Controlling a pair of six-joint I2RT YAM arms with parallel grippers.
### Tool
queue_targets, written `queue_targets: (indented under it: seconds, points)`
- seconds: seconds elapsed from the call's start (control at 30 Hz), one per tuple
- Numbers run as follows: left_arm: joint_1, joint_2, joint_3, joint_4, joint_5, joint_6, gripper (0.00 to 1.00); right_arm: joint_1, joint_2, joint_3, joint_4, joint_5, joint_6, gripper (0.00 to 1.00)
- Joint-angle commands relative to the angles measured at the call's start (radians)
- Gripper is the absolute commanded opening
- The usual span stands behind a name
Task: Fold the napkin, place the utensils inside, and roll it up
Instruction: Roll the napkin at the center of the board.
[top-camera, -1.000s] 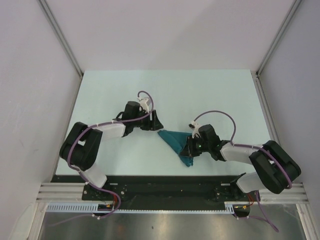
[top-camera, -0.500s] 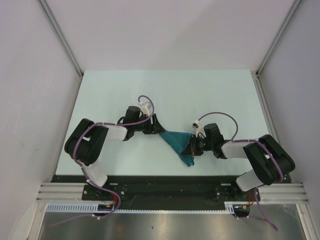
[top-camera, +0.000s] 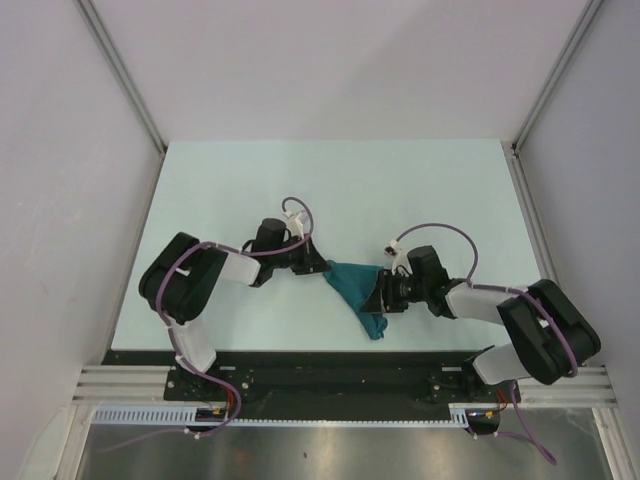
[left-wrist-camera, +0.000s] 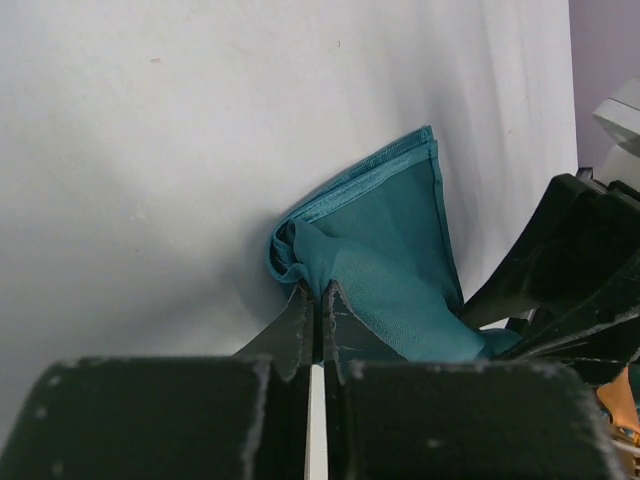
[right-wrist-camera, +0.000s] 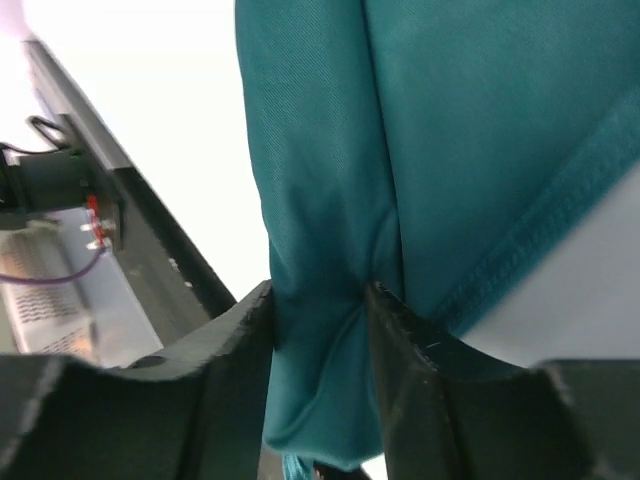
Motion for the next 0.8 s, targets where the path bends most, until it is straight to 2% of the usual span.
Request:
queue_targets:
  seconds: [0.0,0.13,0.23,0.3,0.43,0.57,0.77]
  points:
    - [-0.011,-0.005,0.051,-0.074,0.022,0.036,0.00,0.035,-0.085,0.049,-0.303,0.138,-0.067,0.49]
    - [-0.026,-0.014,0.120,-0.212,-0.016,0.111,0.00,0.127,-0.161,0.189,-0.464,0.271,-0.096,0.56]
    - [-0.036,-0.014,0.153,-0.289,-0.047,0.143,0.00,0.216,-0.160,0.294,-0.542,0.477,-0.132,0.61]
    - [-0.037,-0.010,0.175,-0.318,-0.052,0.151,0.00,0.322,-0.143,0.338,-0.562,0.673,-0.159,0.65]
    - [-0.037,0.006,0.198,-0.363,-0.061,0.156,0.00,0.472,-0.076,0.401,-0.530,0.983,-0.234,0.66]
    - [-0.039,0.006,0.206,-0.383,-0.065,0.153,0.00,0.551,0.008,0.427,-0.472,1.083,-0.300,0.66]
    - [-0.039,0.004,0.216,-0.394,-0.067,0.151,0.00,0.591,0.094,0.425,-0.388,1.099,-0.366,0.63]
